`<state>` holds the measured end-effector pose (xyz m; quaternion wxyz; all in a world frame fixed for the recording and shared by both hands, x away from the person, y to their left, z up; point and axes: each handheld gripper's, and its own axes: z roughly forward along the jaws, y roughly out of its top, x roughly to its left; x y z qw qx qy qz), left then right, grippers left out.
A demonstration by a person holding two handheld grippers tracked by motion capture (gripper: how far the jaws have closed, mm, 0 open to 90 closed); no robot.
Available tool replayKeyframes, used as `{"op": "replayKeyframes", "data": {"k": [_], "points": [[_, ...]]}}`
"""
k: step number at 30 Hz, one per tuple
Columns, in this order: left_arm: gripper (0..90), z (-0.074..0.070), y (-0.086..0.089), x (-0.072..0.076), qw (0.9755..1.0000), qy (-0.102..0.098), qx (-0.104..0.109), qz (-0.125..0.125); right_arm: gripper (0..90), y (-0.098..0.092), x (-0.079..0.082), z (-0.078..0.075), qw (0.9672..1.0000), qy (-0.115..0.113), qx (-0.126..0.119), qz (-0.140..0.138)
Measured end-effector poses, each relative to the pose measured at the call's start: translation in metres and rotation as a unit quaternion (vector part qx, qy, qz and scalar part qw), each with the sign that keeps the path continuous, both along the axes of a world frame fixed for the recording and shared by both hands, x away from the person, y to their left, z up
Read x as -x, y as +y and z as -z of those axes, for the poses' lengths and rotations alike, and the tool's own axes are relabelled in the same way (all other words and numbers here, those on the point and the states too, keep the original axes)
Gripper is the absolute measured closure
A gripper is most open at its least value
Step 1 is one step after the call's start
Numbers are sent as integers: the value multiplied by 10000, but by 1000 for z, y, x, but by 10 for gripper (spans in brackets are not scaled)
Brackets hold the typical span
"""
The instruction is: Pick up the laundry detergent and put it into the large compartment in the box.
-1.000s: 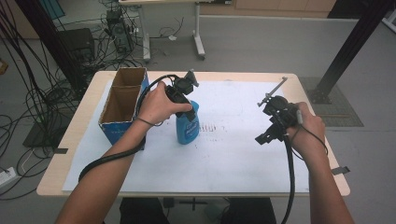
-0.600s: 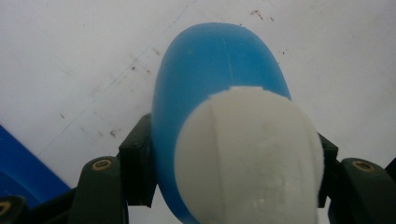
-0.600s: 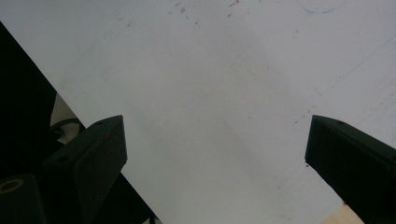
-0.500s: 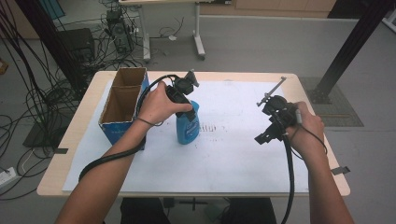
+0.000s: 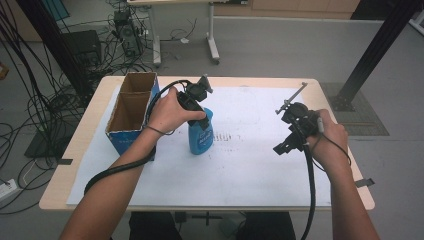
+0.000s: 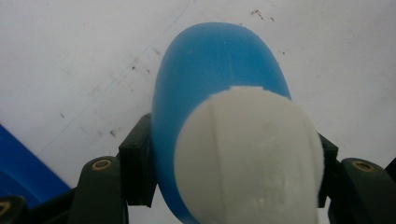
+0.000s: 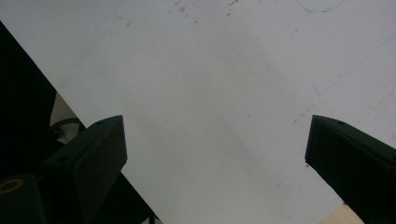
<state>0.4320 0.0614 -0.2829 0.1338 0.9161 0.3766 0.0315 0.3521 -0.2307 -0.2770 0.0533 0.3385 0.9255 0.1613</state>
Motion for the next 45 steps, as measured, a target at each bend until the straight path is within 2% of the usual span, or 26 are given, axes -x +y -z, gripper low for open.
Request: {"op": "replayKeyframes", "data": {"k": [45], "points": [[377,0,0,0,10000,41,-42,22,48,2,-3,4,10000,81,-11,15]]}}
